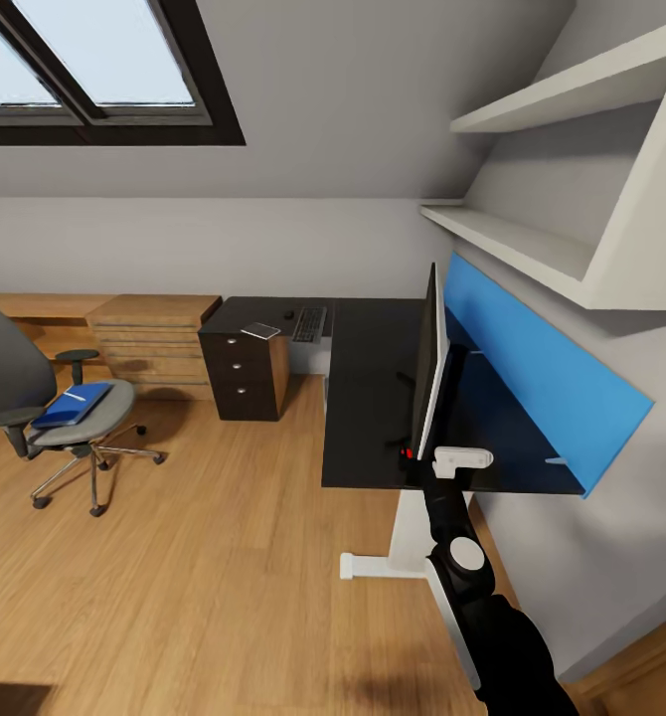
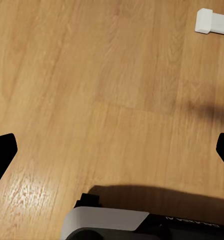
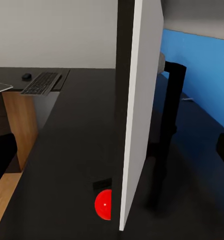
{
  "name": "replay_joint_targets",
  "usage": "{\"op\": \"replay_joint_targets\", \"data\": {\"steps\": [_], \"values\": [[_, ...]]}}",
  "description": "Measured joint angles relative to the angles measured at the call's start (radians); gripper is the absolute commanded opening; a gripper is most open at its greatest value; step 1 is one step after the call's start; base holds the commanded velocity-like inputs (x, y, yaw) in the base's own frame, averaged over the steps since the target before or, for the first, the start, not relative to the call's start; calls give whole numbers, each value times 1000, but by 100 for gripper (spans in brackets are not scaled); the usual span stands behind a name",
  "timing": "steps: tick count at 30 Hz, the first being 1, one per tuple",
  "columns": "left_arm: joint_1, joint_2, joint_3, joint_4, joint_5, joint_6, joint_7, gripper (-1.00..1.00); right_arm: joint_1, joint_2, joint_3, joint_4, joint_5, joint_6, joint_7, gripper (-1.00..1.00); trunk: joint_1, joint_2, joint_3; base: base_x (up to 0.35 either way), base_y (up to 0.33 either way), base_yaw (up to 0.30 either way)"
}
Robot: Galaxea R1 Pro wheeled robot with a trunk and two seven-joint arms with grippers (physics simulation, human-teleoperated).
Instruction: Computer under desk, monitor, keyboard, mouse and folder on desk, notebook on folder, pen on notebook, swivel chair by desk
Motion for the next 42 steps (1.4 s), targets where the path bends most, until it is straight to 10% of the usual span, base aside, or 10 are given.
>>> {"op": "replay_joint_targets", "data": {"steps": [42], "values": [[0, 1, 1, 0, -1, -1, 0, 100, 0, 0, -2, -2, 1, -1, 0, 100, 0, 0, 0, 116, 0, 0]]}}
